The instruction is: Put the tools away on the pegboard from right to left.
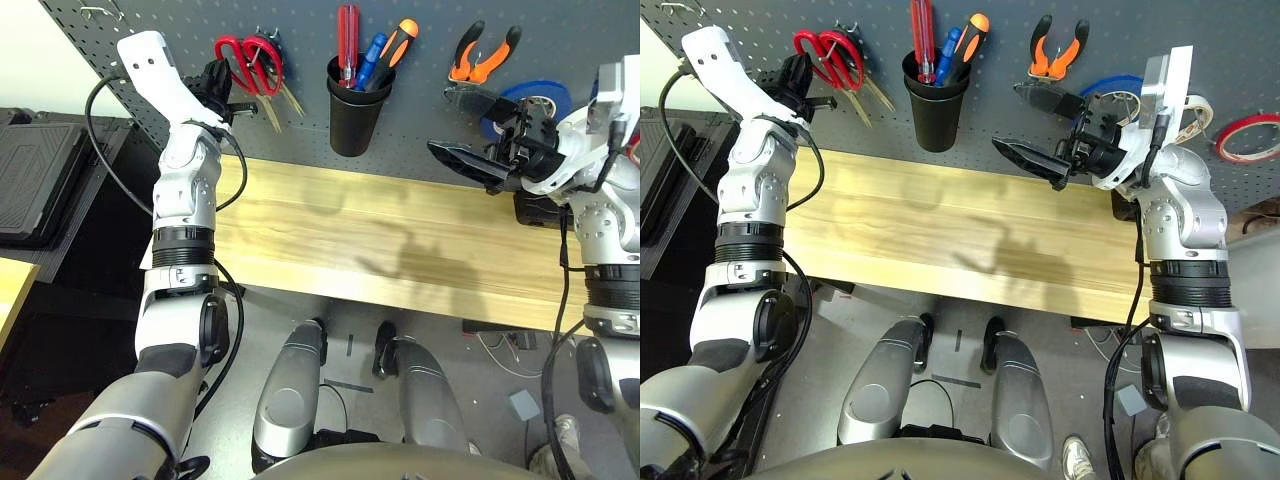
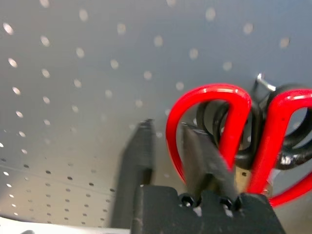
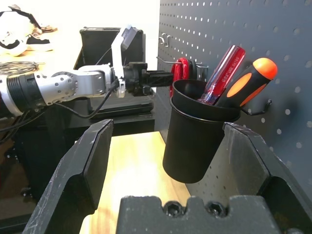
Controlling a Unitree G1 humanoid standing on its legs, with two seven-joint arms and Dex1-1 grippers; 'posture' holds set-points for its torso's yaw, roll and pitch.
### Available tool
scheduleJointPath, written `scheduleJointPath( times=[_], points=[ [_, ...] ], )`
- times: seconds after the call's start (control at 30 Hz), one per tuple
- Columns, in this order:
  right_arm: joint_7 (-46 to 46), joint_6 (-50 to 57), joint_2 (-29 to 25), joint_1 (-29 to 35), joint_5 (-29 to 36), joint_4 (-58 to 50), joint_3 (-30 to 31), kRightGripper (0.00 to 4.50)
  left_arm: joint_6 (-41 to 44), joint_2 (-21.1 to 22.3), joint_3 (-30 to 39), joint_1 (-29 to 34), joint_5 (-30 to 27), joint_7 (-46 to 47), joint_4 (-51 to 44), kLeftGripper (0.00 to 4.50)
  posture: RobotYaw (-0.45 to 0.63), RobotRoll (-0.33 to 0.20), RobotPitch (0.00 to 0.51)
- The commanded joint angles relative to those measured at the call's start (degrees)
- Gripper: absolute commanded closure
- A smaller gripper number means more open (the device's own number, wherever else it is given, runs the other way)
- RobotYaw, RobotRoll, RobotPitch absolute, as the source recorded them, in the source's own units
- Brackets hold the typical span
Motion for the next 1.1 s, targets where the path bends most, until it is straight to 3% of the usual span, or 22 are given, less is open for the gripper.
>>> scheduleJointPath(
  times=[0.03,0.17,0.2,0.43,0.67,1.1],
  points=[
    [-0.2,-0.3,0.5,1.6,0.7,-1.6,-0.8,0.00,2.8,0.3,-1.0,5.7,-0.4,-2.1,-6.3,1.59,0.23,0.000,0.207],
    [-0.6,-0.7,1.1,2.4,0.7,-1.6,-1.0,0.00,7.2,1.0,-0.6,12.8,-1.6,-2.6,-15.3,0.12,0.24,0.000,0.202],
    [-0.8,-0.7,1.2,2.6,0.6,-1.6,-1.0,0.00,8.2,1.1,-0.4,14.2,-1.9,-2.7,-17.1,0.02,0.24,0.000,0.201],
    [-7.9,-4.0,2.4,7.0,-4.3,1.7,-1.8,0.00,11.5,2.2,-0.2,28.4,-1.2,-2.8,-28.8,0.02,0.25,0.000,0.192],
    [-24.8,-9.7,5.1,12.5,-12.1,5.5,-5.4,0.00,6.5,3.0,1.0,35.7,2.0,-1.5,-29.3,0.02,0.24,0.000,0.192],
    [-54.9,-22.5,10.7,16.5,-24.9,16.2,-10.8,0.00,-5.6,5.0,3.7,35.9,5.1,-1.2,-16.7,0.02,0.18,0.000,0.187]
  ],
)
